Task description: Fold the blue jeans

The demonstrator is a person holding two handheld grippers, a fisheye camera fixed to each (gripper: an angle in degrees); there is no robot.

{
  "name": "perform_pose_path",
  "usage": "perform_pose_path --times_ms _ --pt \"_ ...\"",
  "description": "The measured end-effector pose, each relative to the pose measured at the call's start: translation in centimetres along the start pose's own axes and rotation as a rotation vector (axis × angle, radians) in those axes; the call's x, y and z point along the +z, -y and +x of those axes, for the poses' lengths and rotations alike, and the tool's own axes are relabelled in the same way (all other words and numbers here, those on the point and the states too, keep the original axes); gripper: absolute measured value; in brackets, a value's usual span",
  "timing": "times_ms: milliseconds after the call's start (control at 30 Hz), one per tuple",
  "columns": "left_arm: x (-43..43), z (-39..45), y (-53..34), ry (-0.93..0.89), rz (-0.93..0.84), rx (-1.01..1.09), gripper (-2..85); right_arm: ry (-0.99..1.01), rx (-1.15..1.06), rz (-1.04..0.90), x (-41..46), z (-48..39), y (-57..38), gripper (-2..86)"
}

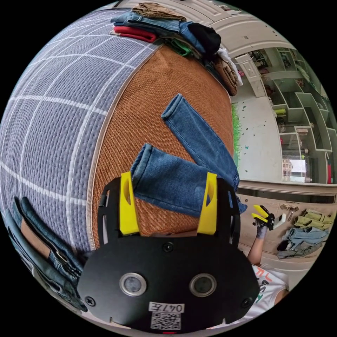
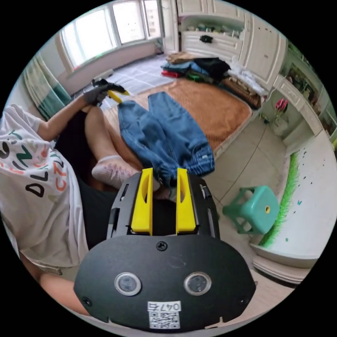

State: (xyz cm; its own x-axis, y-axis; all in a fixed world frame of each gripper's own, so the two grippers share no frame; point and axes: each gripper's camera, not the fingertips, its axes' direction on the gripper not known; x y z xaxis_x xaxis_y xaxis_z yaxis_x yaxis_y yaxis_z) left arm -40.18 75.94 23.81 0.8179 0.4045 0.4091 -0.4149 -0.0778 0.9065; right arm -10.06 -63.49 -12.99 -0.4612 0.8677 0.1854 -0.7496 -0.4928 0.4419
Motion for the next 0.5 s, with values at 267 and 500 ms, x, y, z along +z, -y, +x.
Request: perform_pose_path --times_ms 267,500 --pt "2.2 9.2 0.7 -0.252 -0.035 0.355 27.2 -0.159 -0.245 -0.377 7.4 -4.0 3.5 2.0" --pt "15.5 18.1 -7.1 -0.729 -0.35 0.267 28.3 -0.031 -0.137 -0.125 1.7 -7.5 4.3 1.0"
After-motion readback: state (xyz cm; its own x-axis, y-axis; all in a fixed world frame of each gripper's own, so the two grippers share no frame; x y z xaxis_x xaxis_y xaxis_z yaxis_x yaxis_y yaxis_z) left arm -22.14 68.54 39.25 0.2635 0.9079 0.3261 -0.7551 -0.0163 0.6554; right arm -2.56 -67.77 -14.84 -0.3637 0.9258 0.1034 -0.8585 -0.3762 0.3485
